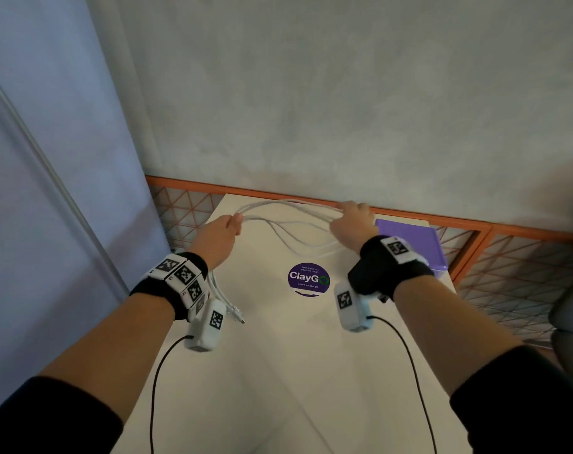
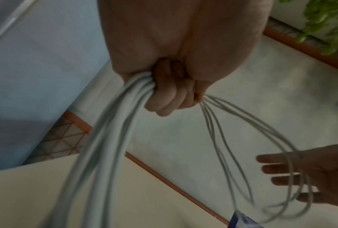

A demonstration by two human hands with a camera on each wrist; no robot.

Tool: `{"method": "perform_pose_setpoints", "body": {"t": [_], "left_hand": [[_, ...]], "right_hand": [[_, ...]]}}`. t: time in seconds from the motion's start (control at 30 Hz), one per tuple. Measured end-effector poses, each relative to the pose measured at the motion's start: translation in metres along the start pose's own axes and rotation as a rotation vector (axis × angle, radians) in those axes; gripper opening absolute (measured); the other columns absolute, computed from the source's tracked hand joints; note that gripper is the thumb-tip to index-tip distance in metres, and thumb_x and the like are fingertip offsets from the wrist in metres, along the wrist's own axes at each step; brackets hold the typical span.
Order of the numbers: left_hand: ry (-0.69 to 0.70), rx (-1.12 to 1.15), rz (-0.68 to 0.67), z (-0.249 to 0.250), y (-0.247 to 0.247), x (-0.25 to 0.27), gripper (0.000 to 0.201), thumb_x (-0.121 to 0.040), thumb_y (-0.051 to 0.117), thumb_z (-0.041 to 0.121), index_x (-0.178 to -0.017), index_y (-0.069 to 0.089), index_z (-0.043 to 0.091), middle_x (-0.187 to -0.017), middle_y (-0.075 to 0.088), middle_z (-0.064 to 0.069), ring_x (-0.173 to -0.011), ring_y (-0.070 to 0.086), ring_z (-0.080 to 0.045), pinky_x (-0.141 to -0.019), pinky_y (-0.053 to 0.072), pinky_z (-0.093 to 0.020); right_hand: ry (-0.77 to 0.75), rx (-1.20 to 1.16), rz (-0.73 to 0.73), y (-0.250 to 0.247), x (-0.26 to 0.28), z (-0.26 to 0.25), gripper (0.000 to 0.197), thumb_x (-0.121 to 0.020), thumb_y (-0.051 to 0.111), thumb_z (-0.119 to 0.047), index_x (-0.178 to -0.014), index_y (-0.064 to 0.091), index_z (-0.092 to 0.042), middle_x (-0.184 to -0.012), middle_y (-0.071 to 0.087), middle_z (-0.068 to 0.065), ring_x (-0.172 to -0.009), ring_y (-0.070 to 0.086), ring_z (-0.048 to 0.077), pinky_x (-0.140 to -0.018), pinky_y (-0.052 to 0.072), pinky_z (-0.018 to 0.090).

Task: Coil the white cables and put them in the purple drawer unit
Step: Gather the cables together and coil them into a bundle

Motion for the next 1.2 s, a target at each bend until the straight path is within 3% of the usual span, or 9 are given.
{"method": "perform_pose_setpoints", "body": {"t": [0.1,0.2,0.33,0.5,0.63,0.77,0.97,1.1,1.2], "left_hand": [[0.052,-0.102,-0.048,0.017,0.002,0.002,0.045,-0.099,0.025,0.045,-0.080,0.050,0.013,-0.070,0.049,0.000,-0.069,0.046,-0.020,-0.065,0.032,-0.033],[0.109,-0.131,-0.124,0.031,0.009,0.003,0.045,-0.098,0.027,0.047,-0.084,0.053,0.014,-0.073,0.051,0.000,-0.066,0.047,-0.017,-0.058,0.033,-0.030],[0.140,0.028,-0.170,0.035,0.008,0.002,0.040,-0.097,0.034,0.049,-0.075,0.051,0.021,-0.062,0.043,0.004,-0.053,0.039,-0.013,-0.051,0.031,-0.028],[0.066,0.311,-0.196,0.031,-0.001,0.004,0.038,-0.095,0.040,0.049,-0.078,0.051,0.018,-0.056,0.032,0.007,-0.046,0.026,-0.010,-0.043,0.022,-0.022],[-0.001,0.519,-0.269,0.034,0.000,0.007,0.038,-0.096,0.039,0.049,-0.081,0.053,0.017,-0.054,0.029,0.009,-0.045,0.021,-0.008,-0.041,0.017,-0.019],[-0.075,0.648,-0.423,0.035,0.010,0.013,0.041,-0.096,0.034,0.052,-0.088,0.052,0.016,-0.057,0.031,0.007,-0.043,0.022,-0.005,-0.038,0.018,-0.015],[-0.084,0.731,-0.474,0.046,0.023,0.021,0.040,-0.092,0.041,0.055,-0.079,0.050,0.018,-0.056,0.037,0.006,-0.048,0.036,-0.009,-0.046,0.037,-0.018],[-0.009,0.634,-0.478,0.043,0.023,0.026,0.042,-0.092,0.039,0.056,-0.076,0.045,0.018,-0.054,0.037,0.007,-0.048,0.039,-0.010,-0.068,0.052,-0.030],[-0.027,0.686,-0.427,0.047,0.024,0.026,0.044,-0.089,0.042,0.058,-0.095,0.051,0.016,-0.060,0.030,0.008,-0.046,0.028,-0.007,-0.055,0.042,-0.024]], "right_hand": [[-0.173,0.121,-0.181,0.026,0.015,-0.009,0.075,-0.078,0.058,-0.026,-0.148,0.030,-0.024,-0.152,0.031,0.011,-0.138,0.029,0.032,-0.113,0.023,0.048],[-0.308,-0.066,-0.272,0.045,0.022,-0.024,0.085,-0.073,0.070,-0.040,-0.147,0.031,-0.023,-0.150,0.037,0.007,-0.135,0.036,0.026,-0.111,0.031,0.046],[-0.363,-0.294,-0.274,0.046,0.026,-0.031,0.027,-0.092,0.059,-0.030,-0.106,0.061,-0.007,-0.092,0.069,0.007,-0.084,0.065,0.022,-0.076,0.046,0.031],[-0.212,-0.465,-0.322,0.045,0.025,-0.019,0.047,-0.082,0.064,-0.056,-0.068,0.059,-0.010,-0.052,0.049,0.001,-0.038,0.052,0.017,-0.051,0.051,0.032],[-0.198,-0.487,-0.274,0.041,0.026,-0.017,0.056,-0.078,0.058,-0.067,-0.061,0.044,-0.016,-0.047,0.037,-0.004,-0.038,0.028,0.012,-0.042,0.029,0.024],[-0.128,-0.786,-0.271,0.029,0.028,-0.027,0.055,-0.083,0.049,-0.069,-0.058,0.034,-0.022,-0.048,0.028,-0.006,-0.041,0.019,0.012,-0.042,0.021,0.024],[-0.153,-1.016,-0.214,0.010,0.026,-0.042,0.052,-0.091,0.042,-0.061,-0.057,0.035,-0.022,-0.051,0.025,-0.006,-0.044,0.018,0.012,-0.044,0.019,0.026],[-0.096,-1.251,-0.140,-0.002,0.017,-0.039,0.050,-0.095,0.037,-0.057,-0.062,0.032,-0.020,-0.052,0.022,-0.005,-0.044,0.018,0.012,-0.043,0.019,0.026],[-0.041,-1.395,-0.108,-0.001,0.013,-0.034,0.050,-0.096,0.036,-0.056,-0.064,0.033,-0.018,-0.052,0.021,-0.005,-0.042,0.020,0.012,-0.044,0.020,0.026]]}}
Point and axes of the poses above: each hand's wrist, its own x-axis away from the middle knuckle, its own y-axis out of the palm, z = x × y, the point moved 1 cm from there along -x, towards the middle knuckle
